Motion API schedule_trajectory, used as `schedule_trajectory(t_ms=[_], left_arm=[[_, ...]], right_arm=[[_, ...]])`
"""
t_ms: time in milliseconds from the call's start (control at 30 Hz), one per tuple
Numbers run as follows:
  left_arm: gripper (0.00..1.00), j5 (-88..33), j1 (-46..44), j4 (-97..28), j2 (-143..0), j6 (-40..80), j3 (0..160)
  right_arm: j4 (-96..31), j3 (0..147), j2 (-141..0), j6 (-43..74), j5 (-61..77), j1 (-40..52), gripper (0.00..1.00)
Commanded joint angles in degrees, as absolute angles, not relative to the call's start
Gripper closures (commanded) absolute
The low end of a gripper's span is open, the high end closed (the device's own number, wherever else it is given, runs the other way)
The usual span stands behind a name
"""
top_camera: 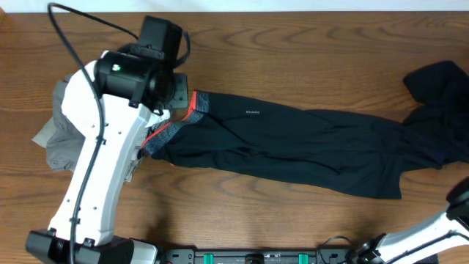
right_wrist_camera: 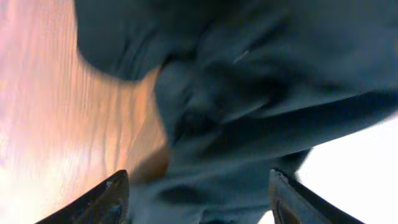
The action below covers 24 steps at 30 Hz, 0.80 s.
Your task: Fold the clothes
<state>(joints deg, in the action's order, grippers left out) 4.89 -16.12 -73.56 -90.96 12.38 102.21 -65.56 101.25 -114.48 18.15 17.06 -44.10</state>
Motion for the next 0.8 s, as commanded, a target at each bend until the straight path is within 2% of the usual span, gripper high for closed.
schedule_trajectory(t_ms=[0, 133, 167, 467, 600, 633, 767], left_arm=[[0.51, -2.6, -16.2, -74.0, -90.1, 10.9, 104.1], [0.50, -2.8, -17.3, -75.2, -90.1, 8.5, 104.0], [0.50, -2.8, -17.5, -75.5, -90.1, 8.0, 104.0], [0.49, -2.8, -18.3, -77.3, -90.1, 7.2, 104.0], [0.49, -2.8, -18.3, -77.1, -90.1, 7.3, 104.0], [0.49, -2.8, -18.3, -77.1, -90.1, 7.3, 104.0], [0.49, -2.8, -18.3, -77.1, -90.1, 7.3, 104.0]], right_arm=[[-65.6, 97.3, -113.9, 15.2, 18.0, -38.0, 0.28], [-61.9, 91.7, -113.9, 16.3, 9.5, -32.2, 0.15], [-60.2, 90.6, -113.9, 16.8, 8.1, -31.5, 0.15], [-46.6, 82.8, -114.9, 25.6, -1.8, -32.8, 0.27], [-43.4, 79.6, -117.1, 26.4, -2.9, -34.2, 0.43], [-43.0, 79.0, -118.0, 26.9, -3.7, -34.7, 0.54], [-43.9, 78.8, -119.5, 27.2, -11.6, -36.9, 0.81]])
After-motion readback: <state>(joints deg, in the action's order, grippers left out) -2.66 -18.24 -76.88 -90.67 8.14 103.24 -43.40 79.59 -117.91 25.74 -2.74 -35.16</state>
